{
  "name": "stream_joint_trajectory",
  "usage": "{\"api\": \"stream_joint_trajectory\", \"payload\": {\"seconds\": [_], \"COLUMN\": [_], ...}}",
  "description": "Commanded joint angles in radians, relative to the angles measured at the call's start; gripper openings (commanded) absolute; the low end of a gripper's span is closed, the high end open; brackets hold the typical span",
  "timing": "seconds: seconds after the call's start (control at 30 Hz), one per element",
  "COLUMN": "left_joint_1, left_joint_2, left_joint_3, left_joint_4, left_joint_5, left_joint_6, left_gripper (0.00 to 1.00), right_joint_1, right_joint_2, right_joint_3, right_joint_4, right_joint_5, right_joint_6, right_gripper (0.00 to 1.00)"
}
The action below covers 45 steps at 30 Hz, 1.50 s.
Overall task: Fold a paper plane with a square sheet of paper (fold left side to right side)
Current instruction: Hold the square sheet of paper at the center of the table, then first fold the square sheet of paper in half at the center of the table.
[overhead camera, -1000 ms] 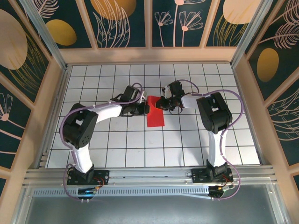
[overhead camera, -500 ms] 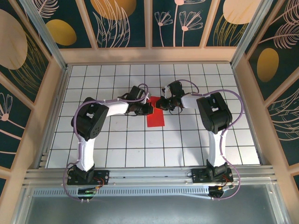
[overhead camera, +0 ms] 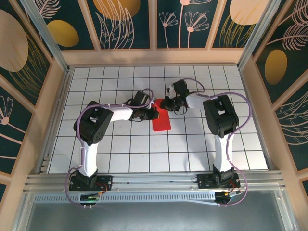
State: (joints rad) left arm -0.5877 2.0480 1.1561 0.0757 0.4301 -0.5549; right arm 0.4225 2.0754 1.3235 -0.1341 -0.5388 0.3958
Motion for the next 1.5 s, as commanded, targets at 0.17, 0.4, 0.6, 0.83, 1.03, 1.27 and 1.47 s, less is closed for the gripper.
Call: {"api": "stream_joint_trajectory", "payload": {"seconds": [0.17, 0.4, 0.6, 0.83, 1.03, 1.27, 1.47], "left_joint_1": [-0.025, -0.032, -0.036, -0.036, -0.035, -0.019, 0.004], "left_joint_2": [-0.001, -0.006, -0.014, -0.03, -0.047, -0.061, -0.041], "left_joint_3": [-0.071, -0.069, -0.068, -0.061, -0.019, 0.033, 0.038], "left_joint_4": [-0.037, -0.031, -0.036, -0.031, -0.037, -0.029, -0.013], "left_joint_5": [-0.029, -0.034, -0.04, -0.034, -0.024, -0.004, -0.006], "left_joint_6": [-0.08, -0.093, -0.088, -0.091, -0.09, -0.084, -0.082], "left_gripper": [0.0, 0.0, 0.0, 0.0, 0.0, 0.0, 0.0], "right_joint_1": [-0.017, 0.006, 0.063, 0.073, 0.074, 0.073, 0.073], "right_joint_2": [-0.156, -0.287, -0.235, -0.183, -0.163, -0.142, -0.13], "right_joint_3": [-0.003, -0.199, -0.261, -0.293, -0.316, -0.327, -0.325], "right_joint_4": [-0.109, -0.101, -0.042, -0.03, -0.066, -0.094, -0.094], "right_joint_5": [0.045, -0.042, -0.076, -0.04, 0.009, 0.047, 0.06], "right_joint_6": [-0.042, 0.01, 0.044, 0.043, 0.015, 0.001, 0.005], "right_gripper": [0.13, 0.0, 0.0, 0.0, 0.0, 0.0, 0.0]}}
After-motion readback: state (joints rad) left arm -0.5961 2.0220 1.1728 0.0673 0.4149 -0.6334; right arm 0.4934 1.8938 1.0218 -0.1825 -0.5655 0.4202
